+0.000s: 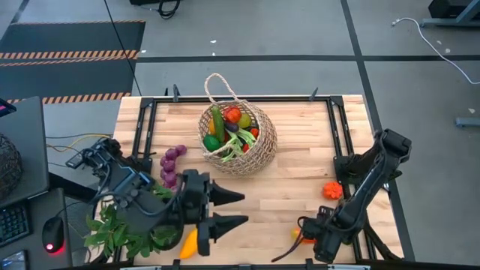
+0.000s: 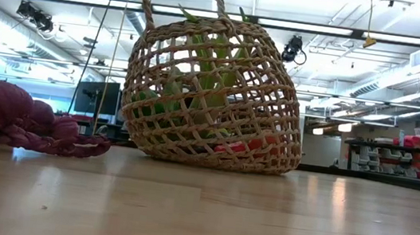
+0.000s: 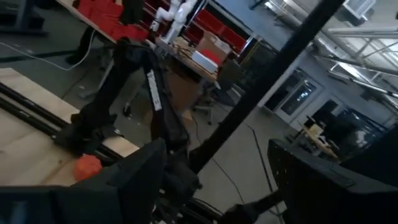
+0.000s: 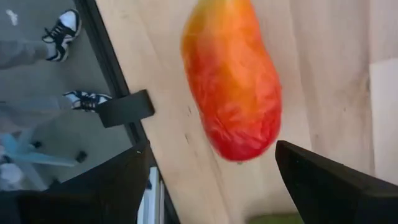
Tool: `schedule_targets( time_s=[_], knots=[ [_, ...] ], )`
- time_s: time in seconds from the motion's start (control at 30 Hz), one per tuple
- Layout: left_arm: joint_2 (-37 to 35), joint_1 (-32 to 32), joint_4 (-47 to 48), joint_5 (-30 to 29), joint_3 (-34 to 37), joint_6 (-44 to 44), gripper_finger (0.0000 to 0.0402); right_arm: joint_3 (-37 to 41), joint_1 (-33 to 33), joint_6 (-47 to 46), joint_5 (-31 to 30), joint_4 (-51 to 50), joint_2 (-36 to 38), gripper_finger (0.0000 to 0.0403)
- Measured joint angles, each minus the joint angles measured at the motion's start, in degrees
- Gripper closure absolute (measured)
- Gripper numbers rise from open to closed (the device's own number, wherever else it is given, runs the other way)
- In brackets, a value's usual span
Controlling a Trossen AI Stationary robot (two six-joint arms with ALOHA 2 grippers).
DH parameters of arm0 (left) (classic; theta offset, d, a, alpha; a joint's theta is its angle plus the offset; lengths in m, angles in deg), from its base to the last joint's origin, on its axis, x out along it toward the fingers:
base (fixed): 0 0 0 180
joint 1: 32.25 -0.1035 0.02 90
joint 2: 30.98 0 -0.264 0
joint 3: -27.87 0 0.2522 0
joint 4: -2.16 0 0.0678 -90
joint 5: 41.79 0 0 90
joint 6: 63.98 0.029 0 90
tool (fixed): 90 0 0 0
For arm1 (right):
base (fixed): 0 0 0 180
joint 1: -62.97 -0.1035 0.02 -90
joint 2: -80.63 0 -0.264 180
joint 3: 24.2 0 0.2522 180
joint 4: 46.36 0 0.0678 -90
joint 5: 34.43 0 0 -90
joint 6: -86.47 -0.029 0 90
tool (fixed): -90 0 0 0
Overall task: Build produce basket
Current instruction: Put the orange mango into the brown basket
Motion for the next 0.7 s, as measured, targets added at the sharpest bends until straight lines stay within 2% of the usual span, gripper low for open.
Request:
schedule_targets(
  time_s=[0.4, 0.7],
  knots=[
    [-0.01, -1.96, -0.03, -2.32, 0.00, -3.97, 0.0113, -0.02, -1.78, 4.61, -1.20, 5.19, -7.83, 0.0056],
    [-0.01, -1.96, -0.06, -3.43, 0.00, -4.33, 0.0113, -0.07, -1.91, -1.31, -0.71, 6.90, -10.22, 0.0056]
  ],
)
